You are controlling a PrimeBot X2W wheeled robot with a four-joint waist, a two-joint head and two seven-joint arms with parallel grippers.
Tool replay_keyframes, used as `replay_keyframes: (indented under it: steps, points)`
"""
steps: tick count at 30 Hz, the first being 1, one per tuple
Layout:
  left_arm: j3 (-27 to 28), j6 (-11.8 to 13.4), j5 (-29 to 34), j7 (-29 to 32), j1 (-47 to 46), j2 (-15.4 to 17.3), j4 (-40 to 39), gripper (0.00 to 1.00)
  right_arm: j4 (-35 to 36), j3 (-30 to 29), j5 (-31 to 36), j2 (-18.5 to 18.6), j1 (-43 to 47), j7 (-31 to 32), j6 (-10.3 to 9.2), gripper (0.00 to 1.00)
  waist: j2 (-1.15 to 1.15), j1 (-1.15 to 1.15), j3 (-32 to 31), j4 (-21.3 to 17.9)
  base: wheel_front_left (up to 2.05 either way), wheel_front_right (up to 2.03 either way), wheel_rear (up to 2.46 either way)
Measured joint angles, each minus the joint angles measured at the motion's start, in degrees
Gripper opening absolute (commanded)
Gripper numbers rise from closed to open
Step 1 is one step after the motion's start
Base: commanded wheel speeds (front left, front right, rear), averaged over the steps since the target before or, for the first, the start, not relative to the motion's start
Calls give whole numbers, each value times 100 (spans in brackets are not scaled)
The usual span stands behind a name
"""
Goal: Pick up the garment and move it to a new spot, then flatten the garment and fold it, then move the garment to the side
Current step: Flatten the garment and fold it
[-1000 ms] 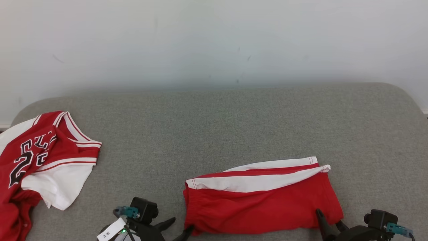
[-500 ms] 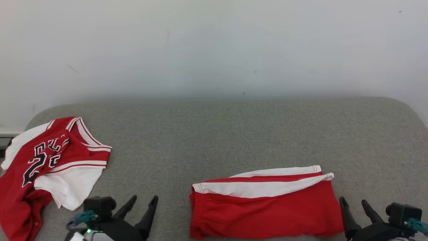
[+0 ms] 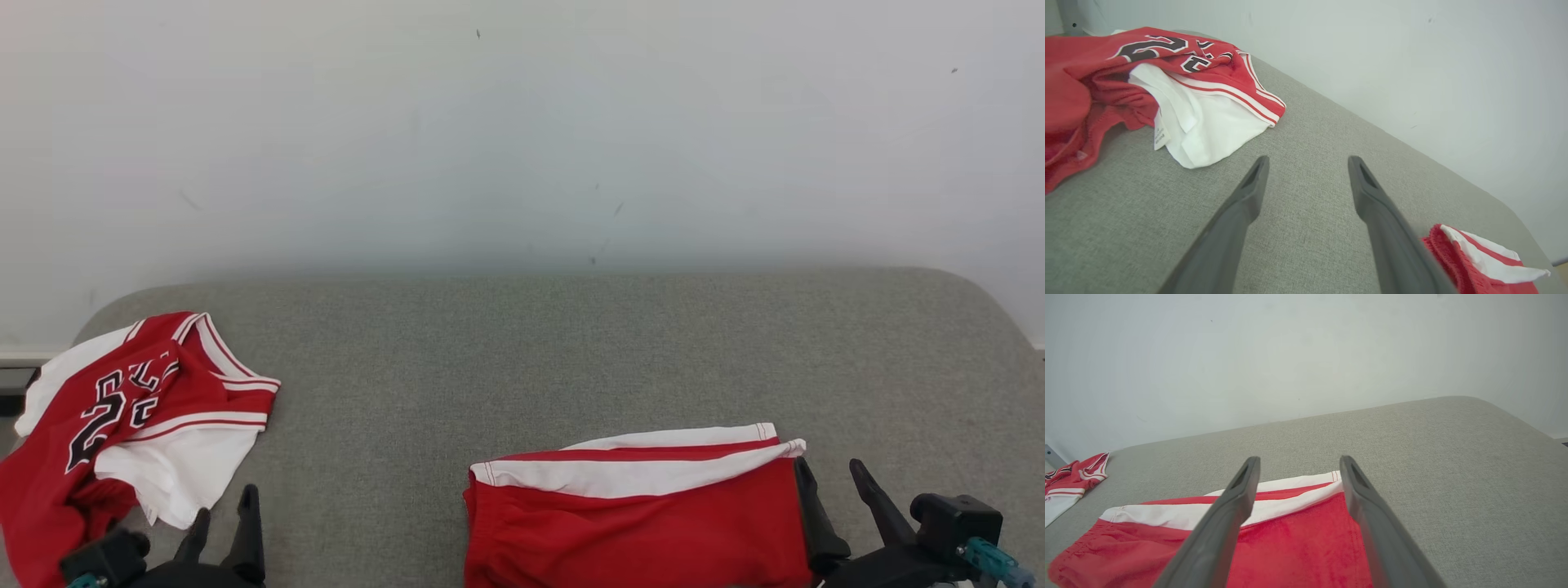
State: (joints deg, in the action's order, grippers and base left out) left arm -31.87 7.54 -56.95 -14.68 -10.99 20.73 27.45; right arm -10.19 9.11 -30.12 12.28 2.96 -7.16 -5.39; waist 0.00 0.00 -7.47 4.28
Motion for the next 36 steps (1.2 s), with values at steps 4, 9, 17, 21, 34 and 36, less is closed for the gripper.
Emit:
replay_keyframes:
  steps: [4, 9, 17, 21, 34, 36]
  points:
    - [549, 1, 388, 1, 166, -205, -124, 100, 108, 49, 48, -65, 8, -53, -19, 100, 0, 0, -28, -10, 0, 0, 0]
    - [499, 0, 949, 1, 438, -211, -530, 100, 127, 115, 101, -110, 9, -99, -23, 100, 0, 1, -27, -19, 0, 0, 0]
    - [-13, 1, 1521, 1, 756, 144, -1033, 100, 125, 221, 212, -107, 14, -101, -23, 100, 0, 0, 1, -56, 0, 0, 0]
    - [-100, 0, 1719, 1, 818, 257, -1217, 100, 126, 189, 247, -73, 55, -121, -25, 100, 0, 0, 18, -82, 0, 0, 0]
    - [146, 0, 2074, 3, 864, 261, -1651, 100, 156, 34, 249, -64, 165, -149, -74, 100, 0, 1, 109, -161, 0, 0, 0]
    - [169, 0, 2098, 60, 866, 255, -1691, 100, 156, 23, 249, -68, 165, -148, -75, 100, 0, 1, 129, -167, 0, 0, 0]
